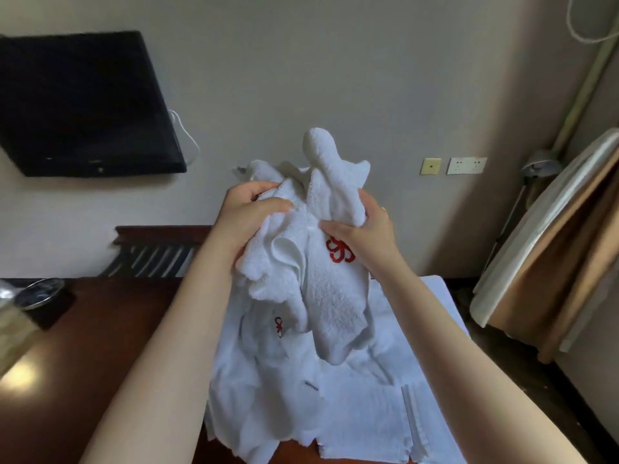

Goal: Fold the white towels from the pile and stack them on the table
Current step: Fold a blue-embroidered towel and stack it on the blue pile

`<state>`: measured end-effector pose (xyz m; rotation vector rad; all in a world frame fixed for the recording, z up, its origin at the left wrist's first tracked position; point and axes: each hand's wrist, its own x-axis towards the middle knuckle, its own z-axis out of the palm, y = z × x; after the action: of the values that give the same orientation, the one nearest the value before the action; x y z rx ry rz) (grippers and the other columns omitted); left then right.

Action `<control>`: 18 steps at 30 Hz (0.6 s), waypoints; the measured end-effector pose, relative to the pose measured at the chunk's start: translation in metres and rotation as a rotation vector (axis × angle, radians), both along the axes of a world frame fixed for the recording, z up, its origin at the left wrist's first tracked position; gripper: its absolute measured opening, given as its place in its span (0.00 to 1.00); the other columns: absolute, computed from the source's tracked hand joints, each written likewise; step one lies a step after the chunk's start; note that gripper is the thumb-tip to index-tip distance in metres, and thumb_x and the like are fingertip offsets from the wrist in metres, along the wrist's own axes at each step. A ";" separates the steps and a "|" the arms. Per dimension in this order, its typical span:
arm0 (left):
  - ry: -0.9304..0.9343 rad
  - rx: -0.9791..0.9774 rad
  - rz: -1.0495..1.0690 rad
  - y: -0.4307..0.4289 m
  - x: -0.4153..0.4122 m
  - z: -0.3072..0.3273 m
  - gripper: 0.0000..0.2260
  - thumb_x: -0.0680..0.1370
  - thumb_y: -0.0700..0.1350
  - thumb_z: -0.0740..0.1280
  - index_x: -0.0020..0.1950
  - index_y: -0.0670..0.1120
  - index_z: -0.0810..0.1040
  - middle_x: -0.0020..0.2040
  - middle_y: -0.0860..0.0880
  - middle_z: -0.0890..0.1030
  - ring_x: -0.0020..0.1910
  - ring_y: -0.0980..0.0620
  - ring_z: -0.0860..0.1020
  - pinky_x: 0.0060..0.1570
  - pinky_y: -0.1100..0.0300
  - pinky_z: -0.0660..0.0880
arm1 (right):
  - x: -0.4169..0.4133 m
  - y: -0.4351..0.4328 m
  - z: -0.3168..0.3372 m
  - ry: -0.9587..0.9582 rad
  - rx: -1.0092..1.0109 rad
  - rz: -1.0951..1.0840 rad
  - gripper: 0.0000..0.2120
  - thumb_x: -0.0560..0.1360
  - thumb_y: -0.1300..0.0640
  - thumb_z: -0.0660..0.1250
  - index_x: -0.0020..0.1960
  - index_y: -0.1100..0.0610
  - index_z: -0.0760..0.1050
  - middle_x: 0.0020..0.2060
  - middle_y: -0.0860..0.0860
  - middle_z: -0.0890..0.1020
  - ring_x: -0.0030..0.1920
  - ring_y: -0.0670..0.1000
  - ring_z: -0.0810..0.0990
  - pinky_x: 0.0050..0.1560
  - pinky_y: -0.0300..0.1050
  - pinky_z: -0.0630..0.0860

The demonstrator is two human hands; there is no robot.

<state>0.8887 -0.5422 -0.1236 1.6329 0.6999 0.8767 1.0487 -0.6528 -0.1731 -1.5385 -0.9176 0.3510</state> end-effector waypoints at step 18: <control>0.957 0.039 0.149 0.079 -0.064 -0.239 0.40 0.68 0.72 0.59 0.75 0.55 0.56 0.76 0.47 0.57 0.74 0.44 0.58 0.67 0.46 0.63 | -0.043 0.057 -0.197 -0.192 -0.685 0.409 0.26 0.71 0.58 0.73 0.67 0.62 0.70 0.65 0.58 0.73 0.62 0.55 0.72 0.56 0.38 0.68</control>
<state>0.8251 -0.4635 -0.3630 2.0319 1.4686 0.1456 1.0061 -0.5954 -0.3697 -2.0202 -1.3562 0.8929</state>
